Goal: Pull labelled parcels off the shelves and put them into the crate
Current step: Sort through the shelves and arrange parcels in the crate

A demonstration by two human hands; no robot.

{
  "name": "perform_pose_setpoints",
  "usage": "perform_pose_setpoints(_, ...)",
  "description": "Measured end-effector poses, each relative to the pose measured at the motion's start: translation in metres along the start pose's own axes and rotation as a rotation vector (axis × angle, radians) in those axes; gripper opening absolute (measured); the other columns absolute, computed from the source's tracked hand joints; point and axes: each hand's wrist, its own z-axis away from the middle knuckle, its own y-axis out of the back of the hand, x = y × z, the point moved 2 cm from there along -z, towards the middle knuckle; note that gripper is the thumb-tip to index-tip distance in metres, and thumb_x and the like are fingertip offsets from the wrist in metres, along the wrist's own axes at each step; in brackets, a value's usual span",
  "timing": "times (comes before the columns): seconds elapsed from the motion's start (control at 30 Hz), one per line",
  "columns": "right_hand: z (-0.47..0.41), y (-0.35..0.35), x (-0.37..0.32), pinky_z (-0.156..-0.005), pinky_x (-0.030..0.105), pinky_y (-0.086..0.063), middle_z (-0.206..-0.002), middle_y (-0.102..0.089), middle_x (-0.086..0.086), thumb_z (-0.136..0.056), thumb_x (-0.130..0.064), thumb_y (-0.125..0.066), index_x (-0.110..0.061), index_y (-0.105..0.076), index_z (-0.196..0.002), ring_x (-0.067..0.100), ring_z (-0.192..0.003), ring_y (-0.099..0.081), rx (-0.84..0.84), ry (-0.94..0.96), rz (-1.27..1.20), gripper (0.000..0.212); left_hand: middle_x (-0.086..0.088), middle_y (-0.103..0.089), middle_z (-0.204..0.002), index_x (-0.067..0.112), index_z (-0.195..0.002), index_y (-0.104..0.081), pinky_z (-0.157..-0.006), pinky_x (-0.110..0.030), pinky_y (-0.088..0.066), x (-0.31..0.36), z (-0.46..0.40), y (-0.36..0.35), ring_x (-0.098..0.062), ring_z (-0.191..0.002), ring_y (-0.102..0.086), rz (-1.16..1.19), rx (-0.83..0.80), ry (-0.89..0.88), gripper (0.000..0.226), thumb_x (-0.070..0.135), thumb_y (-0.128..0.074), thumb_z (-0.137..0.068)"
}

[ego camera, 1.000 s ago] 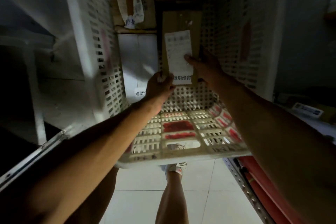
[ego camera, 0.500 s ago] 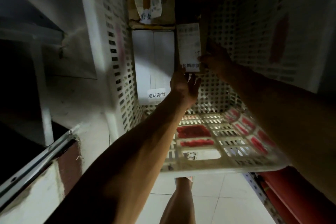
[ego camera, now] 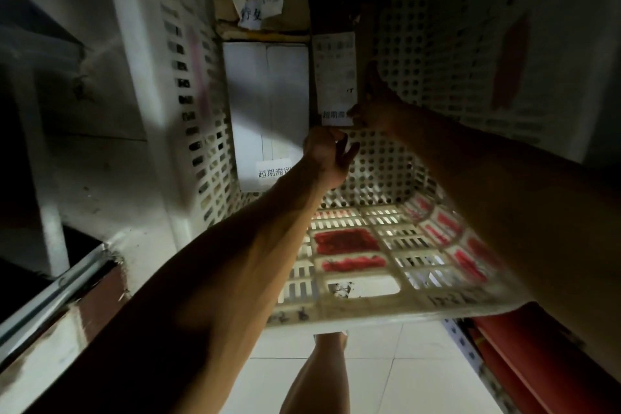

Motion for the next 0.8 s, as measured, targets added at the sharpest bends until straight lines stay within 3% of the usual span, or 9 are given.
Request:
perform_pose_setpoints(0.1,0.001,-0.001,-0.002,-0.122,0.045,-0.027,-0.166,-0.010,0.013,-0.092,0.004,-0.066,-0.017,0.017,-0.157,0.029,-0.151,-0.021,-0.021,-0.001,0.058,0.107,-0.008,-0.056,-0.101,0.020,-0.097,-0.053,-0.104,-0.049,-0.050,0.003,0.003,0.002,-0.025,-0.110,-0.054,-0.114,-0.038,0.000,0.038,-0.014,-0.040,-0.088)
perform_pose_setpoints(0.17,0.012,-0.003,-0.011,-0.122,0.043,-0.028,-0.165,-0.015,0.014,-0.092,0.004,-0.065,-0.015,0.009,-0.159,0.029,-0.150,-0.023,-0.019,-0.013,0.083,0.102,-0.008,-0.057,-0.109,0.024,-0.097,-0.052,-0.105,-0.048,-0.049,0.007,0.011,0.003,-0.024,-0.115,-0.055,-0.183,-0.061,-0.008,0.038,-0.012,-0.042,-0.089)
perform_pose_setpoints(0.27,0.042,0.001,-0.026,-0.104,0.020,-0.043,-0.161,-0.027,0.014,-0.101,0.000,-0.053,-0.010,-0.010,-0.158,0.028,-0.147,-0.031,0.009,-0.009,0.063,0.072,-0.011,-0.057,-0.133,0.023,-0.112,-0.054,-0.099,-0.047,-0.054,0.012,0.033,0.005,-0.025,-0.124,-0.056,-0.181,-0.129,-0.003,0.040,-0.009,-0.045,-0.090)
perform_pose_setpoints(0.33,0.064,0.007,-0.030,-0.112,0.029,-0.039,-0.159,-0.031,0.016,-0.101,0.000,-0.054,-0.008,-0.014,-0.158,0.031,-0.146,-0.034,0.065,-0.035,0.156,0.070,-0.013,-0.060,-0.132,0.016,-0.122,-0.055,-0.093,-0.045,-0.057,0.014,0.053,0.006,-0.026,-0.122,-0.059,-0.156,-0.161,0.022,0.037,-0.005,-0.047,-0.092)
perform_pose_setpoints(0.4,0.082,0.012,-0.033,-0.119,0.043,-0.032,-0.158,-0.034,0.017,-0.095,-0.003,-0.064,-0.006,-0.020,-0.158,0.033,-0.145,-0.035,0.068,-0.005,0.257,0.077,-0.013,-0.064,-0.127,0.011,-0.119,-0.058,-0.091,-0.044,-0.058,0.018,0.080,0.012,-0.025,-0.118,-0.062,-0.186,-0.153,0.024,0.029,-0.001,-0.046,-0.095)
perform_pose_setpoints(0.5,0.118,0.014,-0.052,-0.117,0.042,-0.036,-0.153,-0.044,0.016,-0.095,-0.012,-0.064,-0.009,-0.045,-0.149,0.033,-0.140,-0.043,0.037,-0.046,0.335,0.058,-0.009,-0.072,-0.098,0.009,-0.118,-0.060,-0.097,-0.042,-0.056,0.023,0.129,0.020,-0.019,-0.092,-0.070,-0.281,-0.132,-0.043,0.025,0.003,-0.042,-0.102)
perform_pose_setpoints(0.6,0.180,0.007,-0.087,-0.110,0.035,-0.043,-0.143,-0.054,0.016,-0.097,-0.005,-0.057,-0.007,-0.054,-0.141,0.033,-0.132,-0.052,-0.003,-0.029,0.437,0.045,-0.013,-0.072,-0.108,0.015,-0.117,-0.059,-0.077,-0.033,-0.061,0.028,0.181,0.029,-0.023,-0.093,-0.072,-0.567,-0.041,-0.238,0.022,0.004,-0.045,-0.104)
perform_pose_setpoints(0.73,0.242,-0.009,-0.109,-0.099,0.026,-0.044,-0.142,-0.055,0.013,-0.095,-0.008,-0.057,-0.013,-0.052,-0.143,0.030,-0.127,-0.055,-0.030,0.041,0.643,0.048,-0.010,-0.067,-0.125,0.019,-0.121,-0.061,-0.083,-0.033,-0.059,0.025,0.239,0.051,-0.026,-0.100,-0.070,-1.149,0.103,-0.535,0.025,0.012,-0.056,-0.098)
perform_pose_setpoints(0.8,0.274,-0.019,-0.118,-0.095,0.033,-0.052,-0.141,-0.055,0.013,-0.097,-0.013,-0.058,-0.017,-0.050,-0.143,0.033,-0.119,-0.059,-0.045,0.077,0.748,0.047,-0.010,-0.063,-0.131,0.014,-0.130,-0.061,-0.078,-0.028,-0.056,0.018,0.267,0.067,-0.027,-0.102,-0.068,-1.259,0.169,-0.612,0.035,0.009,-0.052,-0.097)
